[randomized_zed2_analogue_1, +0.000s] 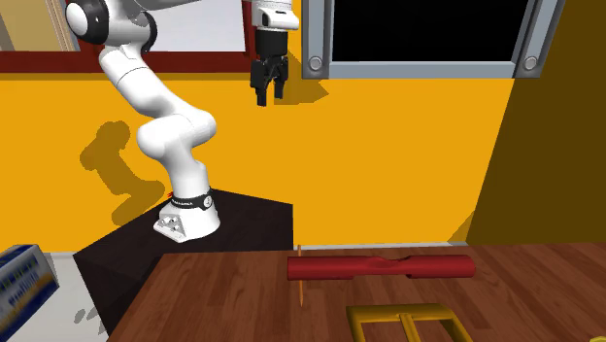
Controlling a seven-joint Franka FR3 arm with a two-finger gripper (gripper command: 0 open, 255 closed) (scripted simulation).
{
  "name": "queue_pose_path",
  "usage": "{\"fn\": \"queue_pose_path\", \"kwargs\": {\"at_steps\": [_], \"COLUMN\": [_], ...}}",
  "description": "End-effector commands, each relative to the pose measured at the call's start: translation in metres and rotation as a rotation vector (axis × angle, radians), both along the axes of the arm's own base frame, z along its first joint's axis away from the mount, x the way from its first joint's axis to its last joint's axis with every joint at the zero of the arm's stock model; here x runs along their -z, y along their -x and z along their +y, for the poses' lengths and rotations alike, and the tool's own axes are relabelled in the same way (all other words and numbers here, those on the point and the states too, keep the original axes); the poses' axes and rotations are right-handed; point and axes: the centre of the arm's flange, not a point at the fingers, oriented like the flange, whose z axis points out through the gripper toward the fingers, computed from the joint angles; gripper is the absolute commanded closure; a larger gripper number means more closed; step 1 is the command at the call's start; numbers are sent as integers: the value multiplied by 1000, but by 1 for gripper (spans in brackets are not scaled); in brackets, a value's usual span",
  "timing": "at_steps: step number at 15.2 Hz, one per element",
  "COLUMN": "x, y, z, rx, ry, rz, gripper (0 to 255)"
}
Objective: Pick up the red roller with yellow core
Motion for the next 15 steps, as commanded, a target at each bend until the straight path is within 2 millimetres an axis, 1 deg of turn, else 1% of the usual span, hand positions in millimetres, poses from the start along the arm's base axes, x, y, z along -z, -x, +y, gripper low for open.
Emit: {"fn": "queue_pose_path", "kwargs": {"at_steps": [1, 15], "x": [0, 122], "y": [0, -121], "z": [0, -58], "rx": [0, -117], "ry": [0, 4], "rz": [0, -29], "gripper": [0, 0]}}
